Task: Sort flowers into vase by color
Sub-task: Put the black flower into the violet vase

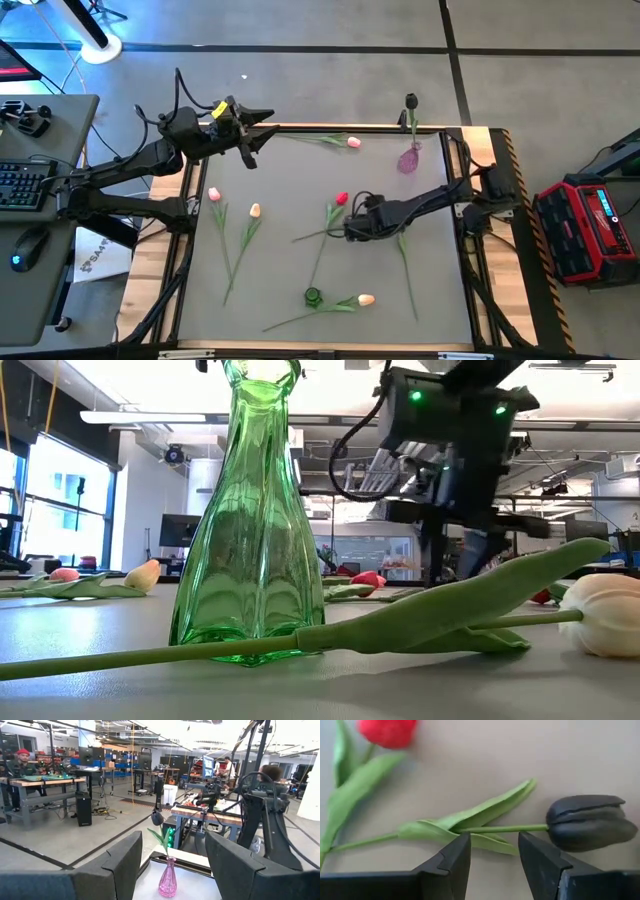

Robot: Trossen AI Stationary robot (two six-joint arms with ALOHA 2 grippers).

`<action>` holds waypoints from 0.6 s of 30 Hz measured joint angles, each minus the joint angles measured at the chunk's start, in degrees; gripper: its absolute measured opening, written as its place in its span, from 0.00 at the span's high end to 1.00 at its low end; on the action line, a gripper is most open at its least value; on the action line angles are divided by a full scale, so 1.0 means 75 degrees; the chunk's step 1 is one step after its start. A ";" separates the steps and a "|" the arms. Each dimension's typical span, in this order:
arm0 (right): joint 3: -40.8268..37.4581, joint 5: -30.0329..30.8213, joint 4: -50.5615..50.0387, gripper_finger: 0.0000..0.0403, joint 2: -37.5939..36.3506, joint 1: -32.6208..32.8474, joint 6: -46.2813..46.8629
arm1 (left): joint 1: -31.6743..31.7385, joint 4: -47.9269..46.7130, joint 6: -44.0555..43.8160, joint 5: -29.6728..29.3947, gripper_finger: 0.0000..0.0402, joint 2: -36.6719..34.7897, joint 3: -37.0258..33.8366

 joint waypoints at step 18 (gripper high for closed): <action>0.1797 -0.0720 -0.0181 0.62 -0.0006 -0.0640 0.1605 | 0.0000 -0.0002 0.0003 0.0000 0.49 0.0000 0.0000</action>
